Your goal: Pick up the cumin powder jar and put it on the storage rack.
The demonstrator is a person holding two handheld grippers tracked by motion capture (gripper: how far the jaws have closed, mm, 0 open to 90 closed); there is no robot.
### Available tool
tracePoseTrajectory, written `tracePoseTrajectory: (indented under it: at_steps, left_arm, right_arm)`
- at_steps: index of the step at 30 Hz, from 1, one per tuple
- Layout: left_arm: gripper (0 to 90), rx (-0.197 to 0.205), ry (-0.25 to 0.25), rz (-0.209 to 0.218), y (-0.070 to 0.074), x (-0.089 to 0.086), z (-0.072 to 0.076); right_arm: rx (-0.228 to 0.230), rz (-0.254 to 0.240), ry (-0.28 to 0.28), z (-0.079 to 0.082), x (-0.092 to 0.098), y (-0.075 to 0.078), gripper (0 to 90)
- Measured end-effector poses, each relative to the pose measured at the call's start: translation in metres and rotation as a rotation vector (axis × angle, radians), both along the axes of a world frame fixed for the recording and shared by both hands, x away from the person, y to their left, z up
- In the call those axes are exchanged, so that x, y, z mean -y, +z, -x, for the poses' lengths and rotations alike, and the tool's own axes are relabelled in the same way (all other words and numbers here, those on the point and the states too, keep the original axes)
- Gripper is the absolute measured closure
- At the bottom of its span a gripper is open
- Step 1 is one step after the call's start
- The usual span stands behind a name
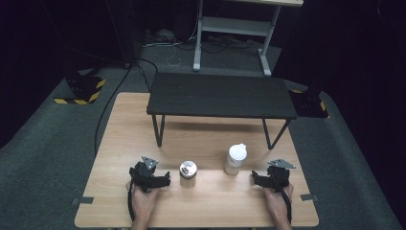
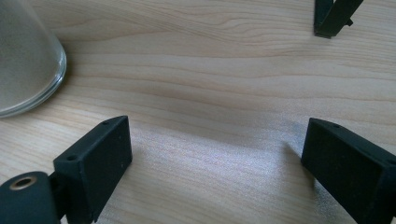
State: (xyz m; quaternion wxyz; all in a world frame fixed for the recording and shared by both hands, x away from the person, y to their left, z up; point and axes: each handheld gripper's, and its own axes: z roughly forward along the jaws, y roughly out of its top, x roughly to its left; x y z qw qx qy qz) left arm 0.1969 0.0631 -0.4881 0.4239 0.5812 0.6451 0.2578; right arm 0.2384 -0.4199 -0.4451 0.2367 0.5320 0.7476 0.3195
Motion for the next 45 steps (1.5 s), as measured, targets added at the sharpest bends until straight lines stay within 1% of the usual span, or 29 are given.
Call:
tracePoseTrajectory:
  at_steps: [5, 6, 9, 10, 18, 22, 23, 24, 26, 31, 32, 33, 34, 38, 41, 45]
  left_arm:
    - [1.1, -0.001, -0.001, 0.002, 0.000, 0.000, 0.000]
    - [1.0, -0.062, -0.079, -0.087, 0.012, -0.011, -0.003]
    - [0.6, -0.063, -0.079, -0.087, 0.012, -0.011, -0.003]
    - [0.4, -0.190, -0.237, -0.271, 0.037, -0.028, -0.014]
    - [0.3, -0.190, -0.239, -0.272, 0.038, -0.027, -0.014]
    - [0.3, -0.186, -0.258, -0.275, 0.038, -0.028, -0.013]
    - [0.3, -0.059, -0.107, -0.087, 0.012, -0.012, -0.002]
    - [0.4, 0.005, -0.037, 0.005, 0.000, 0.000, 0.003]
    - [0.4, 0.005, -0.047, -0.003, 0.001, 0.000, 0.005]
    - [0.3, 0.024, -0.078, 0.004, 0.006, 0.000, 0.010]
    - [0.3, 0.023, -0.092, -0.004, 0.009, 0.000, 0.011]
    - [0.3, 0.023, -0.092, -0.004, 0.009, 0.000, 0.011]
    - [0.2, 0.026, -0.108, 0.003, 0.010, -0.001, 0.014]
    - [0.4, 0.035, -0.143, -0.011, 0.012, 0.000, 0.023]
    - [0.4, 0.038, -0.159, 0.003, 0.011, -0.001, 0.028]
    - [0.4, 0.037, -0.192, 0.011, 0.011, -0.002, 0.036]
  right_arm:
    - [-0.004, 0.001, 0.006, -0.001, 0.000, 0.000, 6.3]
    - [-0.004, 0.001, 0.006, -0.001, 0.000, 0.000, 6.2]
    - [-0.007, 0.005, 0.011, -0.002, 0.000, 0.001, 4.6]
    - [-0.007, 0.005, 0.012, -0.002, 0.000, 0.001, 4.6]
    - [-0.010, 0.004, 0.015, -0.003, 0.000, 0.001, 3.8]
    - [-0.010, 0.004, 0.015, -0.003, 0.000, 0.001, 3.8]
    - [-0.010, 0.005, 0.015, -0.003, 0.000, 0.001, 3.8]
    - [-0.011, 0.004, 0.015, -0.003, 0.000, 0.001, 3.8]
    - [-0.010, 0.005, 0.015, -0.003, 0.000, 0.001, 3.8]
    - [-0.010, 0.005, 0.016, -0.003, 0.000, 0.001, 3.8]
    - [-0.010, 0.005, 0.016, -0.003, 0.000, 0.001, 3.8]
    - [-0.010, 0.005, 0.016, -0.003, 0.000, 0.001, 3.8]
    - [-0.010, 0.005, 0.016, -0.003, 0.000, 0.001, 3.8]
    - [-0.010, 0.005, 0.016, -0.003, 0.000, 0.001, 3.8]
    - [-0.010, 0.005, 0.016, -0.003, 0.000, 0.001, 3.8]
    - [-0.009, 0.005, 0.016, -0.003, 0.000, 0.001, 3.8]
